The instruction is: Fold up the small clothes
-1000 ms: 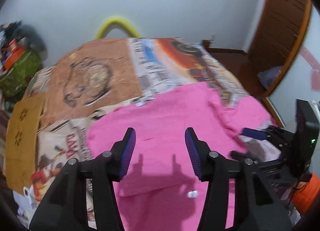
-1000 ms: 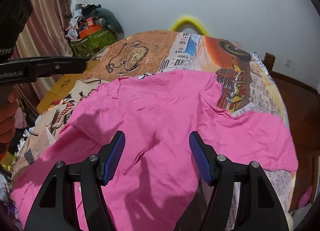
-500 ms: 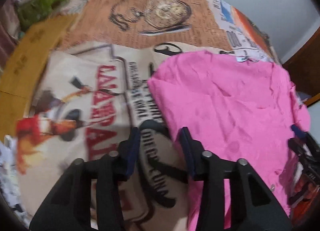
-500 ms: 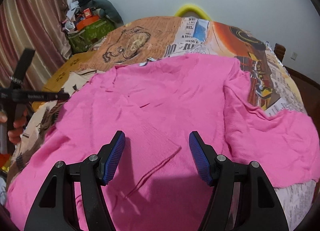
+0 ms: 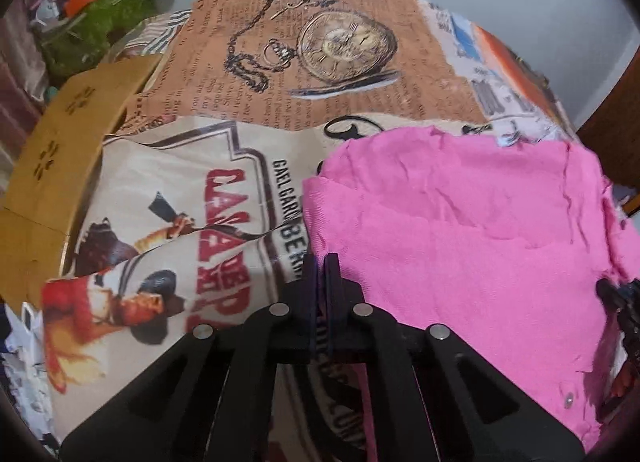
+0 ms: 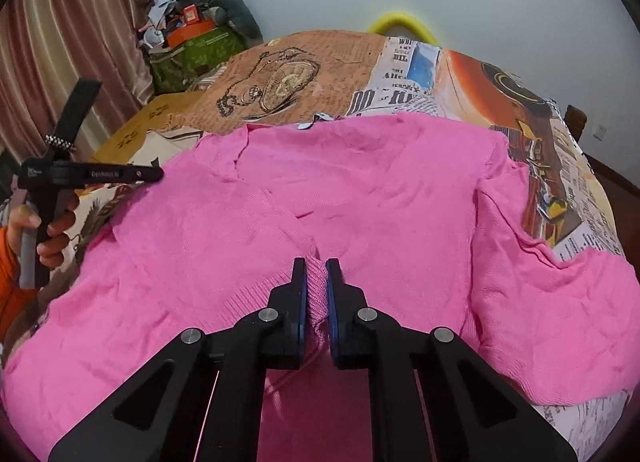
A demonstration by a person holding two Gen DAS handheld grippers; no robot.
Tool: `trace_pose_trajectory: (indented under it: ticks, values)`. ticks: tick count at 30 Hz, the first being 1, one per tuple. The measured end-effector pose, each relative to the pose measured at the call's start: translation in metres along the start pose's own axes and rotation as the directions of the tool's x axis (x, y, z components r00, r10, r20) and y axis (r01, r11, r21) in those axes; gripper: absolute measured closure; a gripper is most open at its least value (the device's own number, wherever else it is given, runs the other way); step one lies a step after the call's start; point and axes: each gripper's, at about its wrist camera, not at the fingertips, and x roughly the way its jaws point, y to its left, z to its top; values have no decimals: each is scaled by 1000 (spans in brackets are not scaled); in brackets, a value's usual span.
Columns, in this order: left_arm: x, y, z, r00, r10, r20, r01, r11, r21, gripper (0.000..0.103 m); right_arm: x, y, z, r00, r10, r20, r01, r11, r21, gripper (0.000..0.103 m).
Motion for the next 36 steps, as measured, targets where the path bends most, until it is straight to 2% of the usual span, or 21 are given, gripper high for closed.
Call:
trace_pose_trajectory:
  ticks: [2,3,7,9,12,14,17,18,22,24,26,29,33,36]
  values:
    - [-1,-7,-2,994,108,2,-108,993,37,100,0,3,1,1000,-21,5,21,1000,-7,95]
    - [-4,-8,-4,992,125,0,-125,991,44,100,-1,3,1,1000,-26,4,26,1000,-6,95]
    - [-27,4,-17,1000,6,-25,-6,1000,-23,97,-13,3,-1,1000,-27,-15,27,1000,7,91]
    - [-39,4,-28,1000,-9,-25,9,1000,-15,92,-22,2,-4,999,-27,-29,28,1000,9,75]
    - [-52,-3,-51,998,-35,-43,36,999,11,85,-40,1,-17,999,-20,-28,21,1000,22,57]
    - [-57,-10,-66,996,-66,-64,68,997,26,81,-45,4,-27,999,-14,-52,16,1000,23,56]
    - [-62,-17,-89,993,-95,-73,99,994,47,61,-47,8,-43,995,-1,-99,3,1000,19,56]
    - [-63,-19,-94,993,-90,-72,94,994,51,61,-46,9,-48,993,1,-119,1,1000,13,56]
    - [-64,-26,-101,999,24,-39,-20,995,102,61,-41,14,-68,985,-14,-173,11,1000,-20,56]
    - [-62,-27,-101,989,147,2,-146,980,133,64,-44,19,-74,984,-36,-176,27,998,-54,56]
    - [-59,-23,-99,979,202,9,-202,970,138,64,-47,18,-77,982,-34,-184,26,999,-45,56]
    - [-57,-16,-96,976,218,3,-217,969,119,64,-52,13,-82,983,-15,-185,13,1000,-13,56]
    - [-57,-14,-94,974,227,-8,-224,965,138,64,-63,2,-89,984,3,-180,6,999,48,56]
    - [-63,-15,-90,979,203,-17,-200,972,122,64,-78,-17,-88,990,-5,-139,20,994,108,56]
